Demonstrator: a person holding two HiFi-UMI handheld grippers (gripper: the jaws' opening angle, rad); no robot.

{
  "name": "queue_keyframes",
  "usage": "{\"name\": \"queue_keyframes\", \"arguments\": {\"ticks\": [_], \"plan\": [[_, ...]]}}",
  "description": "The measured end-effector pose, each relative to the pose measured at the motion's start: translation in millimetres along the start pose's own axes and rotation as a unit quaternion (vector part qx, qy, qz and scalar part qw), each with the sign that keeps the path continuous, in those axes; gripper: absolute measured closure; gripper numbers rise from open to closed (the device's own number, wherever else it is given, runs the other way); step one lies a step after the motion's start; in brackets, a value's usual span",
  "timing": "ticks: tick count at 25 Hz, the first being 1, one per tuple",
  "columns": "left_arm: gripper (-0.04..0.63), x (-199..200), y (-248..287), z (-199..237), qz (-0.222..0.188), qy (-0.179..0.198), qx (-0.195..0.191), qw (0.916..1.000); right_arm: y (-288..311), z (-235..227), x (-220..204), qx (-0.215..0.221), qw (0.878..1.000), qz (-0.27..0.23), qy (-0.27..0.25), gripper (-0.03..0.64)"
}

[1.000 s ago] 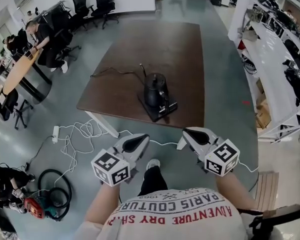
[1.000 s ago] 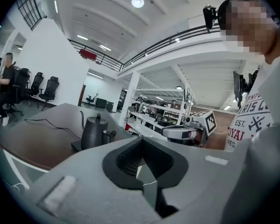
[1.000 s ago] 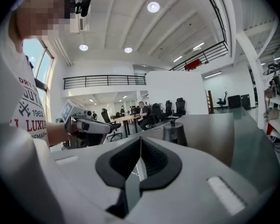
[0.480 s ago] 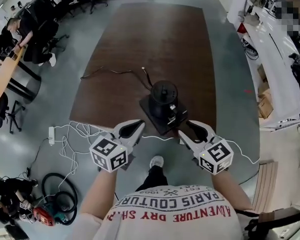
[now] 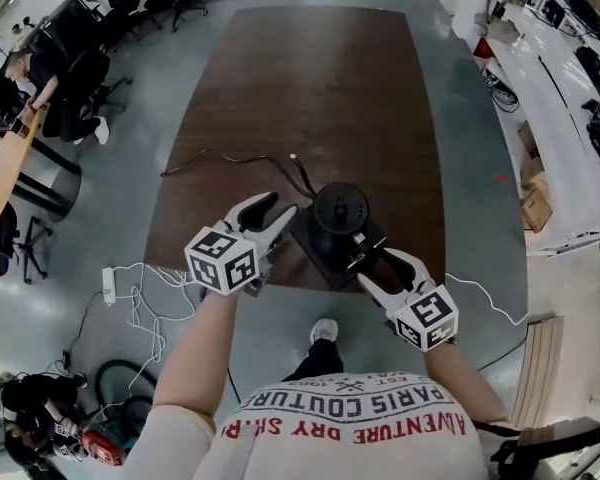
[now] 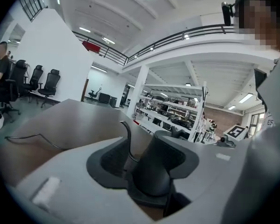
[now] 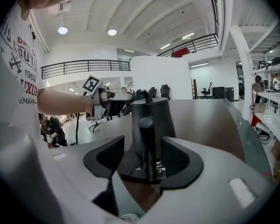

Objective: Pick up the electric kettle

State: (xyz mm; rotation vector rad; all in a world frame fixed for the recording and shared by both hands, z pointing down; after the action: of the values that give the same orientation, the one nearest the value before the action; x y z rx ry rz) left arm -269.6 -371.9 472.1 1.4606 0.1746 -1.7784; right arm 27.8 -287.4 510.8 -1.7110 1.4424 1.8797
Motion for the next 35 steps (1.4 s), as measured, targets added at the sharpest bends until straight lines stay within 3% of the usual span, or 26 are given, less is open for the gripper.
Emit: {"name": "queue_keyframes", "arguments": {"ticks": [8, 13, 14, 15, 16, 20, 35], "plan": [[0.388, 11, 63, 32, 0.041, 0.022, -0.005, 0.9989, 17, -2, -2, -0.021, 0.999, 0.011, 0.022, 0.416], [0.393, 9, 85, 37, 0.045, 0.024, -0.021, 0.9985, 22, -7, -4, -0.033, 0.999, 0.014, 0.034, 0.462], [0.397, 9, 87, 37, 0.043, 0.028, -0.022, 0.9984, 23, -8, -4, -0.034, 0.999, 0.015, 0.036, 0.472], [0.460, 8, 89, 35, 0.043, 0.033, -0.024, 0.9983, 24, -9, -5, -0.036, 0.999, 0.017, 0.037, 0.483], [0.482, 6, 90, 34, 0.043, 0.039, -0.025, 0.9980, 25, -8, -5, -0.037, 0.998, 0.019, 0.036, 0.500], [0.545, 5, 94, 28, 0.042, 0.059, -0.028, 0.9970, 28, -7, -6, -0.038, 0.999, 0.022, 0.033, 0.526], [0.549, 9, 90, 27, 0.039, 0.056, -0.029, 0.9973, 26, -10, 1, -0.047, 0.998, 0.014, 0.035, 0.532]]}}
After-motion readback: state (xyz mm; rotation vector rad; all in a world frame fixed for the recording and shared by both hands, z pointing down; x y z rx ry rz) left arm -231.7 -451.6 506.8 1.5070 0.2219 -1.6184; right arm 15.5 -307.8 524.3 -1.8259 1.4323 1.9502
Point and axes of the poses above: the fingertips, and each gripper's own axes: y forward along the fingers, z to its left, x out of its top, the point moved 10 cm from there along -y, backward along the fingers, and after that the axes turned 6 degrees about z, right-handed, at the moved point
